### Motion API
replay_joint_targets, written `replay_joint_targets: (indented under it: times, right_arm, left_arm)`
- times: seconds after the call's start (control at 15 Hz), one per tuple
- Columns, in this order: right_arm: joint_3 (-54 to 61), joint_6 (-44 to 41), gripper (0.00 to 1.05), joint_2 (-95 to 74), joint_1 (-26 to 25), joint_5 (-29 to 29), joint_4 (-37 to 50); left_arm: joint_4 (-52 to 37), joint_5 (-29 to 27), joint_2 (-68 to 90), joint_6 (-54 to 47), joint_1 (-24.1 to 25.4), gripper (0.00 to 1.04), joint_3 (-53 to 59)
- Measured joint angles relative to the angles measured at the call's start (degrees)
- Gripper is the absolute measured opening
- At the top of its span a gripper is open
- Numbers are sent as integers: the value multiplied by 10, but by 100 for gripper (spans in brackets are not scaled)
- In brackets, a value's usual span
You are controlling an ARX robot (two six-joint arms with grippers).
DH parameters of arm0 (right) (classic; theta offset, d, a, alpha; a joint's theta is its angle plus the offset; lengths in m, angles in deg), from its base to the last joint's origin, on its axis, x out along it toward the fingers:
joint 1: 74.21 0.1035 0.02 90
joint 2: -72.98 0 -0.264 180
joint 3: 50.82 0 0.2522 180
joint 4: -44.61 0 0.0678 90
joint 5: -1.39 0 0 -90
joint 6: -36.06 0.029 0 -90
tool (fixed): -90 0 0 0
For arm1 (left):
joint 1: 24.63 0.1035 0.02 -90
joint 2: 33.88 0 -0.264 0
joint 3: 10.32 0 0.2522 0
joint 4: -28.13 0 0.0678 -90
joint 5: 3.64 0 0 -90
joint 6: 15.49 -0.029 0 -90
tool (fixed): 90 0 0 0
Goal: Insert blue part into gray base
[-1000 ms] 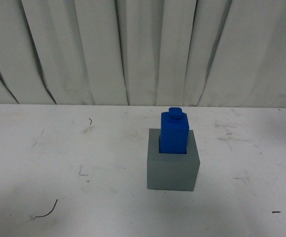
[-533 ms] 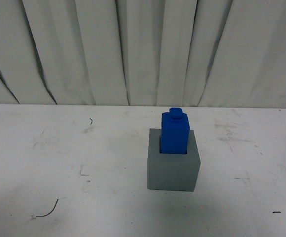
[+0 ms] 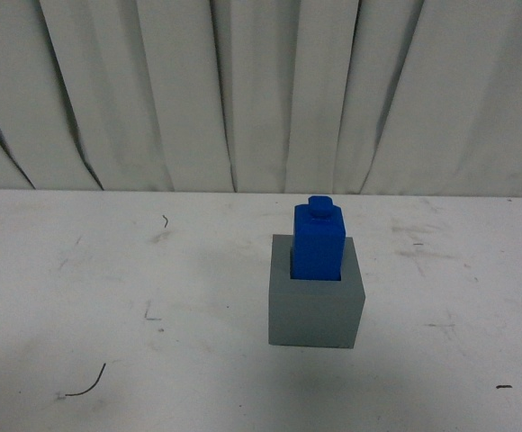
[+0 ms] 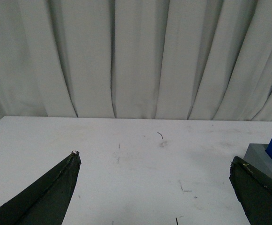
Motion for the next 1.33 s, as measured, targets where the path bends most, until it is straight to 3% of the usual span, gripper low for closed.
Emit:
replay_joint_targets:
  times: [0.07,0.13,0.2,1.2,1.33]
  right_arm:
    - [15,1,2,74,4,5,-50]
    - [23,2,2,141,49,59,-102]
    - [38,1,2,193,89,69,-117]
    - [108,3,2,256,84,83,-103]
    - [108,3,25,256,84,83,-103]
  left_arm:
    - [0,0,0,0,0,98,0]
    - [0,0,0,0,0,98,0]
    - [0,0,0,0,0,98,0]
    - [0,0,0,0,0,98,0]
    - [0,0,0,0,0,98,0]
